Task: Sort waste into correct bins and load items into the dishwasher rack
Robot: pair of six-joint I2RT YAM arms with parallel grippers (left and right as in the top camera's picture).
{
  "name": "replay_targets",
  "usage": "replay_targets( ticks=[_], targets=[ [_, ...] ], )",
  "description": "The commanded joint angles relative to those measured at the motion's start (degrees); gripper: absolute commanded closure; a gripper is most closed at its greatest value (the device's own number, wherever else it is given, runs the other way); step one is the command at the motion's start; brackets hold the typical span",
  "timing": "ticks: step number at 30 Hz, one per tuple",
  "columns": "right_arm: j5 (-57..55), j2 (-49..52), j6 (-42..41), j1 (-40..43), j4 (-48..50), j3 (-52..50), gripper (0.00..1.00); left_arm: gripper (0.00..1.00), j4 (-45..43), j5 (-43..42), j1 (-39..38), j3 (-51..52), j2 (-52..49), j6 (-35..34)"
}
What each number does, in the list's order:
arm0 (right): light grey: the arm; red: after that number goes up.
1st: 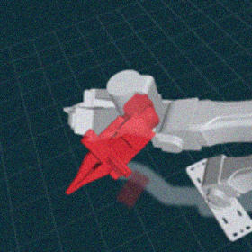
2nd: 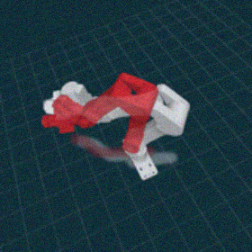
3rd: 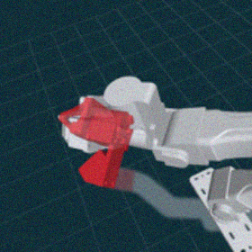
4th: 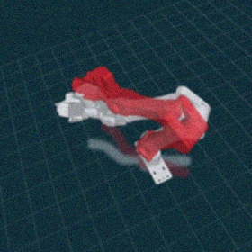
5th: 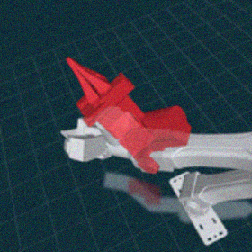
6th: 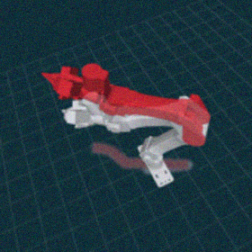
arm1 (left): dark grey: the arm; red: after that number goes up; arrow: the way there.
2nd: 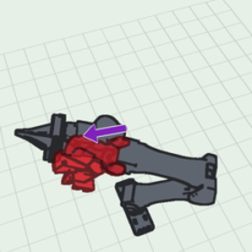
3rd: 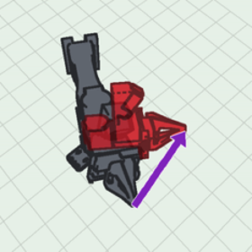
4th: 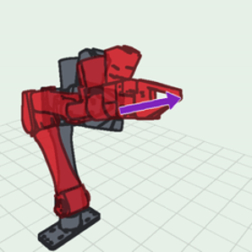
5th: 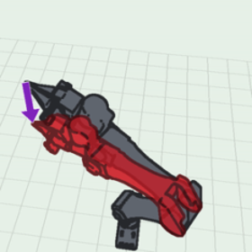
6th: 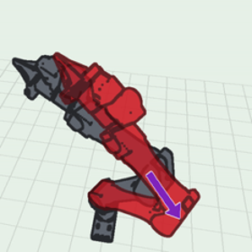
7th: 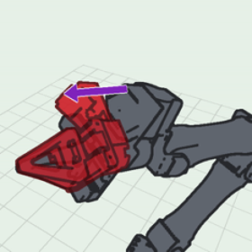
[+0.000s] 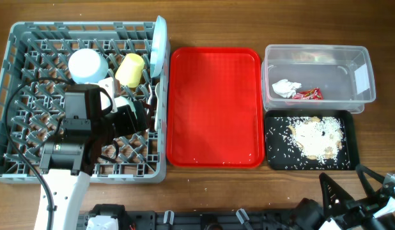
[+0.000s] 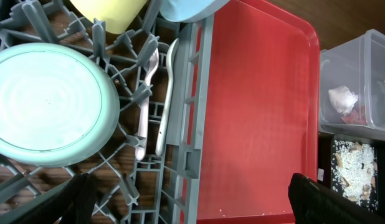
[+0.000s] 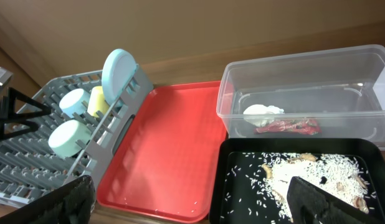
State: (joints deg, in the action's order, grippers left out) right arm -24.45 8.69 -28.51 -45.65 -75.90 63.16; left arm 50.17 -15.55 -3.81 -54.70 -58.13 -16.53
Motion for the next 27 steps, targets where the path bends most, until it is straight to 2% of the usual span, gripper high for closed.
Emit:
replay_targets(
  ticks=[1, 27],
  targets=[
    [0.1, -0.4, -0.6, 0.0, 0.0, -0.1, 0.00, 0.00, 0.1, 1.1, -0.3, -0.3, -0.1, 1.3],
    [-0.2, -0.4, -0.1, 0.1, 0.3, -0.1, 0.00, 0.00, 0.1, 1.1, -0.3, -0.3, -0.1, 1.3]
  ],
)
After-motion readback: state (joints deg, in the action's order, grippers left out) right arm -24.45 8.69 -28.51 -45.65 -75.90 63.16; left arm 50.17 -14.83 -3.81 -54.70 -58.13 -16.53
